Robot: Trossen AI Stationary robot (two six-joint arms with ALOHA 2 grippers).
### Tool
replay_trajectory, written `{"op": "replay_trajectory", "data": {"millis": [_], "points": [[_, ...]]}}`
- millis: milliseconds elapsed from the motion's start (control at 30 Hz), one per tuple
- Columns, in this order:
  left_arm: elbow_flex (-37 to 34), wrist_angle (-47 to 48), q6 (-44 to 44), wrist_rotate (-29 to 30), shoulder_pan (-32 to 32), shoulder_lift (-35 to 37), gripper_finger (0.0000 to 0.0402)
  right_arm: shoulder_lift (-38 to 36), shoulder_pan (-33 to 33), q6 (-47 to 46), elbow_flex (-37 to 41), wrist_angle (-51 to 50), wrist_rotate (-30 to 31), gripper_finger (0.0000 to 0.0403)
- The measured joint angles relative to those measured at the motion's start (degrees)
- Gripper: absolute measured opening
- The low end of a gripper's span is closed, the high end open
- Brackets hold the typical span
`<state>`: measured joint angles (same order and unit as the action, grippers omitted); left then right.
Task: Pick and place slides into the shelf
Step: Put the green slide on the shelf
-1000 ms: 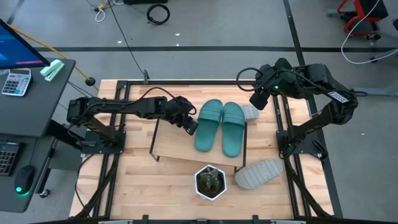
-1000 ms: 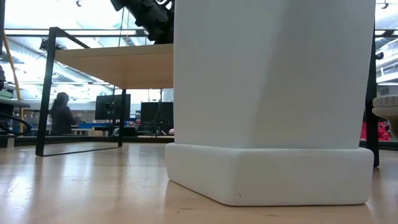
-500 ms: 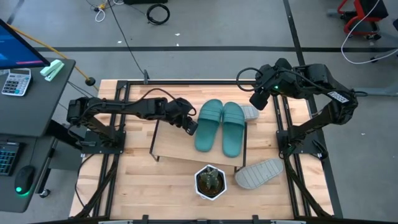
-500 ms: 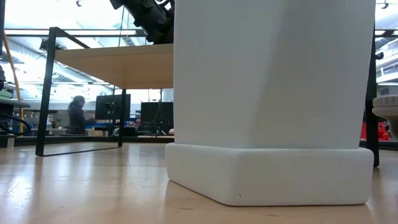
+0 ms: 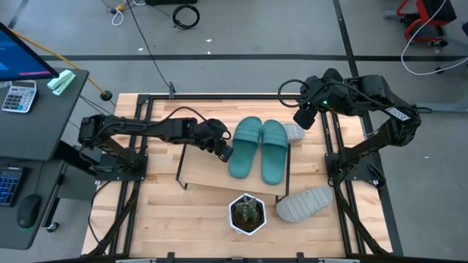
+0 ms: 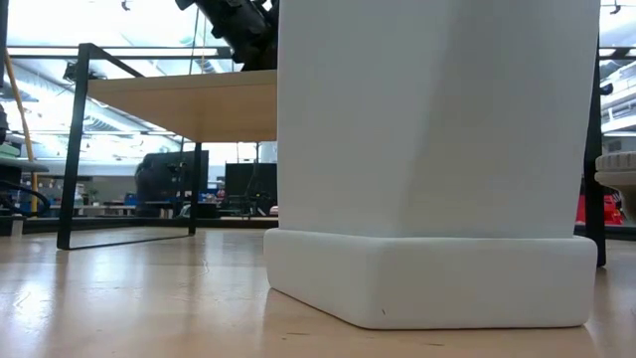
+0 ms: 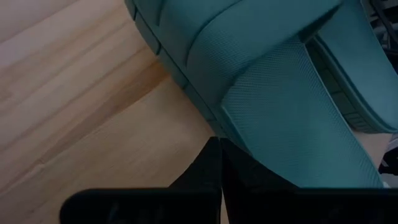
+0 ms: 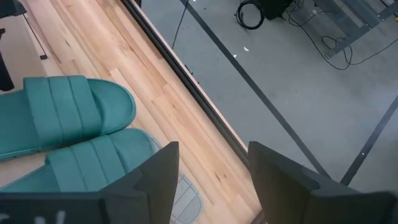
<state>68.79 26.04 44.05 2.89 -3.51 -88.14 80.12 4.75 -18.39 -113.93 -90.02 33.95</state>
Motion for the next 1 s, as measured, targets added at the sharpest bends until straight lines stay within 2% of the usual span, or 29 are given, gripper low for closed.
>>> {"op": "replay_trajectory", "data": {"millis": [700, 1000], "points": [[-0.02, -5.7, 0.91, -0.07, 0.28, -2.01, 0.0, 0.0, -0.01, -0.09, 0.0, 0.02, -0.66, 0.0199], [-0.02, -2.94, 1.38, 0.12, 0.53, -2.03, 0.0, 0.0, -0.01, -0.13, 0.0, 0.0, -1.22, 0.0199]]}}
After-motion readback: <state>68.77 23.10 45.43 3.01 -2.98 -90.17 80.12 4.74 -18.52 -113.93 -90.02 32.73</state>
